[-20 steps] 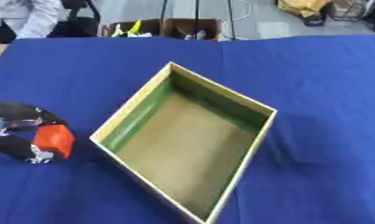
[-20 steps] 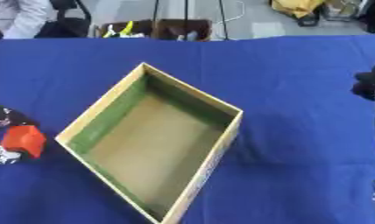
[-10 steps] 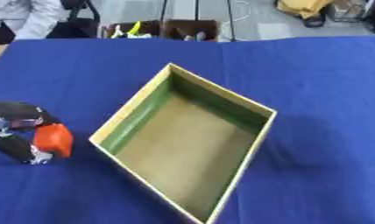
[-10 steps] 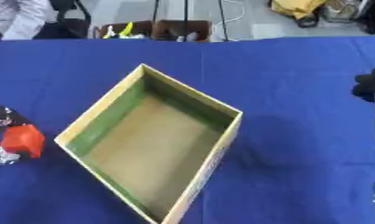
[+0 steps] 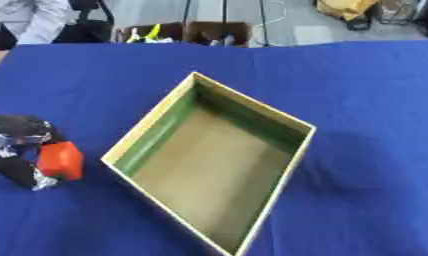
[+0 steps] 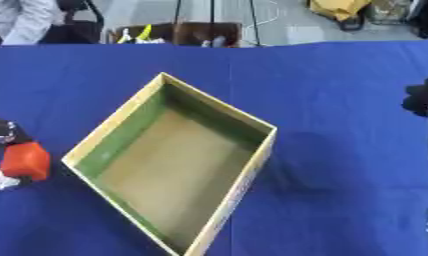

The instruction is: Pick up objects on the table and place them in the box.

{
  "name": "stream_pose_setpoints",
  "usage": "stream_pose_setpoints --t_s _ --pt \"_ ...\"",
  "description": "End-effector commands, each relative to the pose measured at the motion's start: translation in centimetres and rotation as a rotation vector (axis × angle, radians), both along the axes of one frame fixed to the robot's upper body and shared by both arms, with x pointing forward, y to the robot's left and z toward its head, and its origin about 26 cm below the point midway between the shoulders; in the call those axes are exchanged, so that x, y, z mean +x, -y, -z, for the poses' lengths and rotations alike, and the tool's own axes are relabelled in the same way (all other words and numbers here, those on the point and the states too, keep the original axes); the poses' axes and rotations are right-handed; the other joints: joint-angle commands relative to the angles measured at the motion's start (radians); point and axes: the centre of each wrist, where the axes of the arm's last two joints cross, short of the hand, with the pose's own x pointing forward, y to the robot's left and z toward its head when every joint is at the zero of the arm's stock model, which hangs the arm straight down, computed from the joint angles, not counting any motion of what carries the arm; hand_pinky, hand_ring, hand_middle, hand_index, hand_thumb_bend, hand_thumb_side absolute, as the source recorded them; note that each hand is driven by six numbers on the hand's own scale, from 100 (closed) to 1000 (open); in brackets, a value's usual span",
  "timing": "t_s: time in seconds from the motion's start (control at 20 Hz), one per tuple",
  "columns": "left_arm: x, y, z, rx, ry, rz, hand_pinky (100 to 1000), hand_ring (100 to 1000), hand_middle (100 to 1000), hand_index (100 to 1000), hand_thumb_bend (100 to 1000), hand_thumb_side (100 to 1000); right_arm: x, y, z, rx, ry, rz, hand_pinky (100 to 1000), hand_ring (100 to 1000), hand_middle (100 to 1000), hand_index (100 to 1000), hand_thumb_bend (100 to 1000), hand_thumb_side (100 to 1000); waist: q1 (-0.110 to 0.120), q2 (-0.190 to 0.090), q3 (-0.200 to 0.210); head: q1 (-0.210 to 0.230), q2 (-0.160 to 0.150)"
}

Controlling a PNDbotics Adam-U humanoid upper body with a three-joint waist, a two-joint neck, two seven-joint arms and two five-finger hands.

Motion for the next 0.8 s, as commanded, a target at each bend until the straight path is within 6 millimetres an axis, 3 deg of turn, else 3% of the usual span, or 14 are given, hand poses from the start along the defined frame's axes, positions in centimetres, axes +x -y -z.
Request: stream_pose_setpoints --t_s 0.05,0.25,0.8 --pt "-0.7 -0.2 -2.5 0.01 0.054 -0.002 389 568 453 694 100 343 -0.2 0.4 -0.6 -0.022 0.02 0.001 721 630 538 662 508 1000 0.001 -0.022 0.003 0.001 -0.01" --pt "-1.3 0.2 -3.8 -0.012 0.165 -0.032 316 527 414 609 100 302 -0.2 0.4 -0.6 -0.021 0.018 0.002 721 630 538 662 507 1000 0.001 -0.025 0.009 -0.003 -0.008" --pt "-1.9 0.9 -5.6 -0.059 0.34 -0.055 255 488 441 586 100 269 -0.2 0.4 -0.5 -0.023 0.015 0.004 721 629 538 662 508 1000 0.003 -0.036 0.016 -0.027 0.001"
